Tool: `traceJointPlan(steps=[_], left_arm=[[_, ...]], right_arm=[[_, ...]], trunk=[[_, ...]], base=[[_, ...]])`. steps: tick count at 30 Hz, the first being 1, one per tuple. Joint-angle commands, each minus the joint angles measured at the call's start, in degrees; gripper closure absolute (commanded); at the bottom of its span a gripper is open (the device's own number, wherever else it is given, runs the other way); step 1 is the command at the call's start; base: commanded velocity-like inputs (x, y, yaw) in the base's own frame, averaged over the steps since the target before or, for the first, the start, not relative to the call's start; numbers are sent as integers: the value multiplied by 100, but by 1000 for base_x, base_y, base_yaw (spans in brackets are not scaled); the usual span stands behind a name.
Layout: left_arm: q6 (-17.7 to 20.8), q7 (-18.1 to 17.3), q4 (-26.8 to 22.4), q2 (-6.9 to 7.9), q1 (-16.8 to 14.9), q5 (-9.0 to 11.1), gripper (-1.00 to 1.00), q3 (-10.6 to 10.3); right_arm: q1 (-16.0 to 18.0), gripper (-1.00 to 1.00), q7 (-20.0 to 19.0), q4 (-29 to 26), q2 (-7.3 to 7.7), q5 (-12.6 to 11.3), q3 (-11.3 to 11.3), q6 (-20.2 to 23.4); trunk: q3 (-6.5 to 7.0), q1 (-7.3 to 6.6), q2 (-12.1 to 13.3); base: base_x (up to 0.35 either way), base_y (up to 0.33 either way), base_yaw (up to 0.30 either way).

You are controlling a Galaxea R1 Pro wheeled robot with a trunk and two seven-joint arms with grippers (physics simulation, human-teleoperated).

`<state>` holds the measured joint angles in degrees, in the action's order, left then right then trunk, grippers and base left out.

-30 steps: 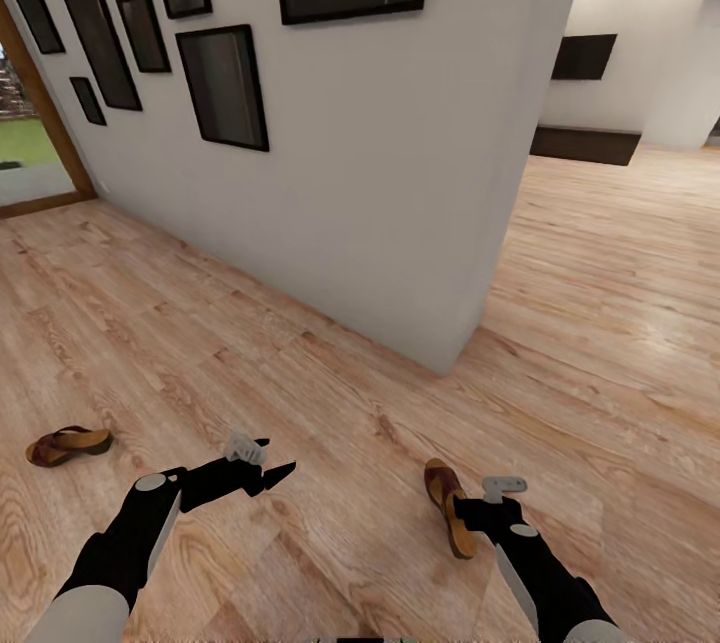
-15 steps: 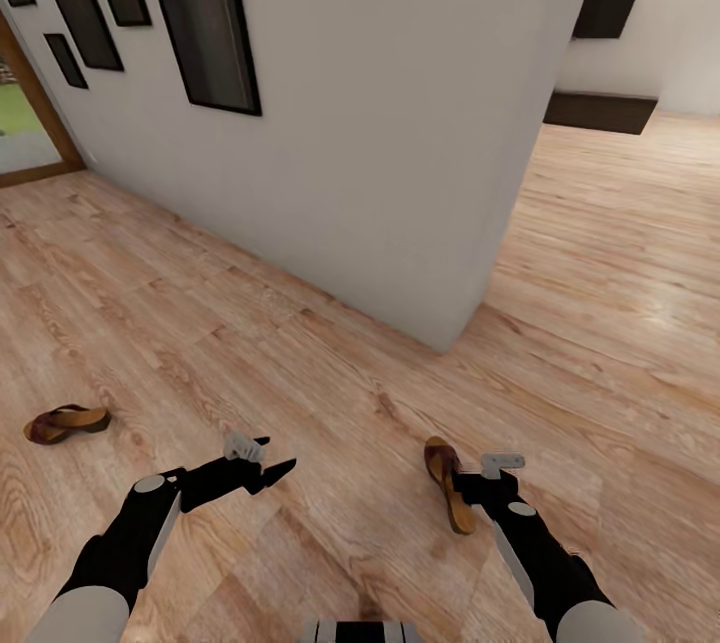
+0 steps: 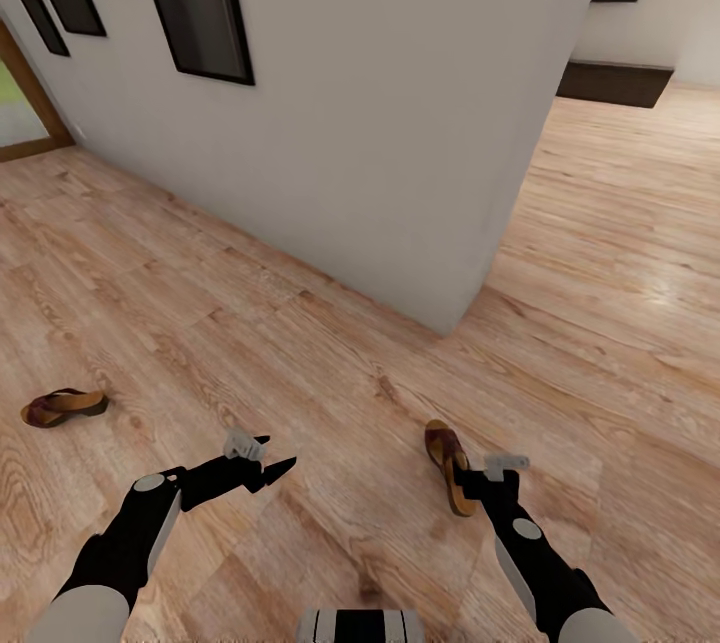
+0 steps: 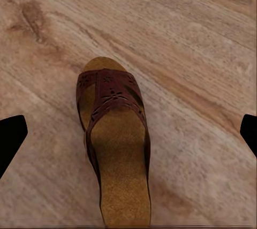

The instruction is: Pick up the two gym shoes and the two sandals from the corridor floor and place them onto the hallstand (shoe rack) in the corridor, making sure they are on the rack and not on the floor. Arrange them so the two gym shoes are next to each other and the two sandals are next to each other.

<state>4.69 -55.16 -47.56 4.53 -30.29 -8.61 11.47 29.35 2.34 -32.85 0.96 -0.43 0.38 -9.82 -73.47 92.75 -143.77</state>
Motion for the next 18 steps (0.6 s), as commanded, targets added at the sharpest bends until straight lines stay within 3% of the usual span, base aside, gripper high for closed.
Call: traceJointPlan(steps=[1, 18], left_arm=[[50, -38, -8, -5, -3, -27, -100, 22], [50, -47, -4, -13, -4, -19, -100, 22]], right_arm=[[3, -100, 14, 4, 1, -3, 5, -18], [1, -100, 13, 6, 8, -1, 6, -26]], trunk=[[-31, 1, -3], [-541, 45, -26]], base=[[0, 0, 11], [0, 0, 23]])
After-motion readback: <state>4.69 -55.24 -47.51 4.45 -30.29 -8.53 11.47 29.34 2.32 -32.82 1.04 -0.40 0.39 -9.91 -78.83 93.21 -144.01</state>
